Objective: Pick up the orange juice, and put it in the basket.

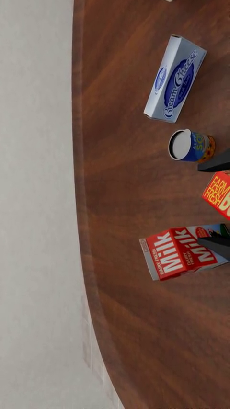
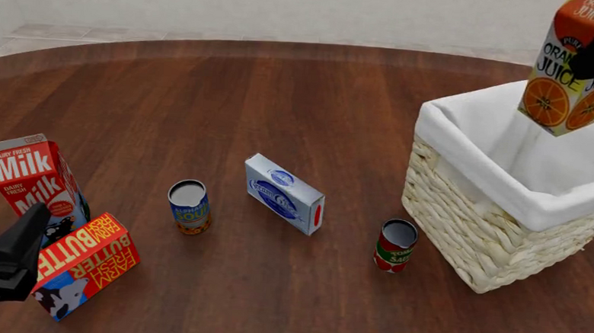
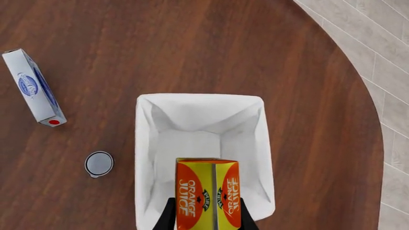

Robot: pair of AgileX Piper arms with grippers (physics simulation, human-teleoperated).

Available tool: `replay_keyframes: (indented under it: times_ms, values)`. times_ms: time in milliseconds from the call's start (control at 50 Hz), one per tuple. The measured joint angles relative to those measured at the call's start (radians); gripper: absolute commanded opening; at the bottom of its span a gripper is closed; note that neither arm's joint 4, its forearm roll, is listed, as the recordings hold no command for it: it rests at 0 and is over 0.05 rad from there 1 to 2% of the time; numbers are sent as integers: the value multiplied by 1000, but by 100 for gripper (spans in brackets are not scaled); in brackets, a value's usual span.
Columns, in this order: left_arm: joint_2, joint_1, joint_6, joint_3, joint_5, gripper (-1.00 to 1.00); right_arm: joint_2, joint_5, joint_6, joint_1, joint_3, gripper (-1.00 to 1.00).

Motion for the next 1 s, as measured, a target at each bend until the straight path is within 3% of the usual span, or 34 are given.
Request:
replay_keyframes:
  times_ms: [460,1000]
  values:
    - [3,5,10,0,6,100,7,-262,51,-3,297,-100]
    - [-11,1,18,0,26,100,-3,-379,60,-17,437,-100]
